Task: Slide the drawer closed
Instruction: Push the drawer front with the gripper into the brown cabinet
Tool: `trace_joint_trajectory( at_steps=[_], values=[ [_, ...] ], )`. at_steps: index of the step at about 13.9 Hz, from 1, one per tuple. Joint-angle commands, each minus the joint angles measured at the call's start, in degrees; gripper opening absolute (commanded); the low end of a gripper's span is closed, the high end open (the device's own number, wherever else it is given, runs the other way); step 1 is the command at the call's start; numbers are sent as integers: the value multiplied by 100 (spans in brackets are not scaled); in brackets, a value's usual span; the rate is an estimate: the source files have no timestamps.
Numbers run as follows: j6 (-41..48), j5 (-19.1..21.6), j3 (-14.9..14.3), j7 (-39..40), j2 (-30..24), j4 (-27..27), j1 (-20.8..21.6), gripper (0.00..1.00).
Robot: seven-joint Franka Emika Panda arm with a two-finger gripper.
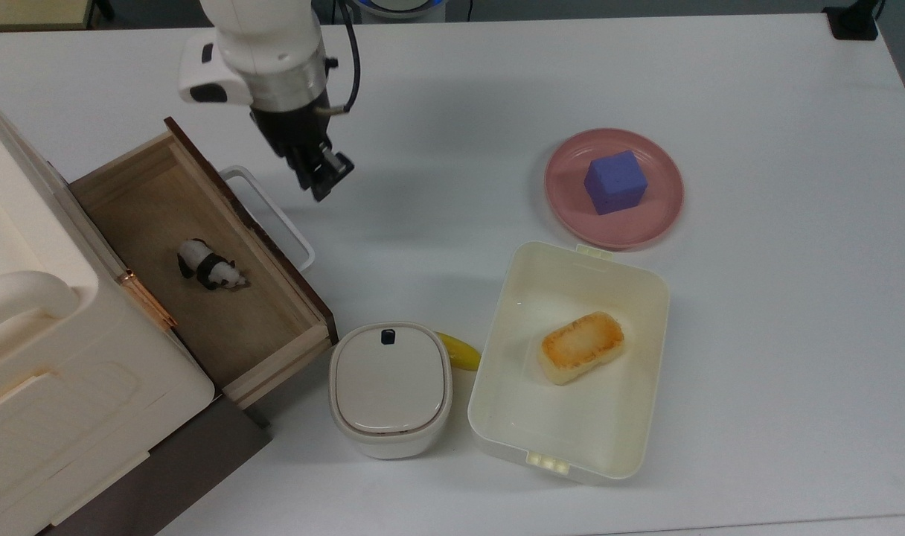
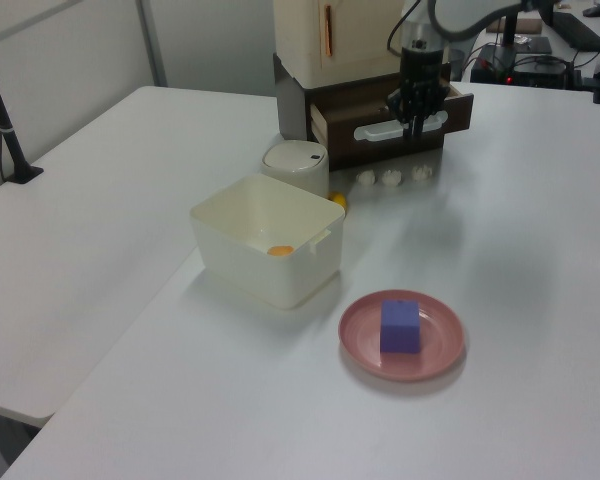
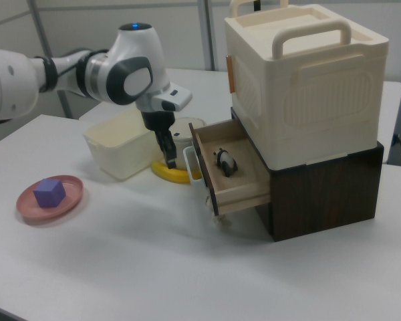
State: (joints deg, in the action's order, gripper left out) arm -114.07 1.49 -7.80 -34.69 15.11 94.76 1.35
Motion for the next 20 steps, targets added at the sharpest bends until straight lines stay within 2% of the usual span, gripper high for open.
trace_joint_trajectory(
  at_steps=[1,4,12,14,17,19,20],
  values=[
    [-580,-430,15,-407,325,-1,-29,23],
    [-1063,-580,-64,-661,563,-53,-64,22],
    [-2435,-580,-872,-758,845,-361,-64,21],
    [-2392,-693,-899,-523,757,-344,-3,27],
    [-797,-563,-733,942,222,-116,418,40],
    [206,-177,-478,2084,-208,-1,489,50],
    [540,-106,-390,2568,-323,-10,498,70]
  ],
)
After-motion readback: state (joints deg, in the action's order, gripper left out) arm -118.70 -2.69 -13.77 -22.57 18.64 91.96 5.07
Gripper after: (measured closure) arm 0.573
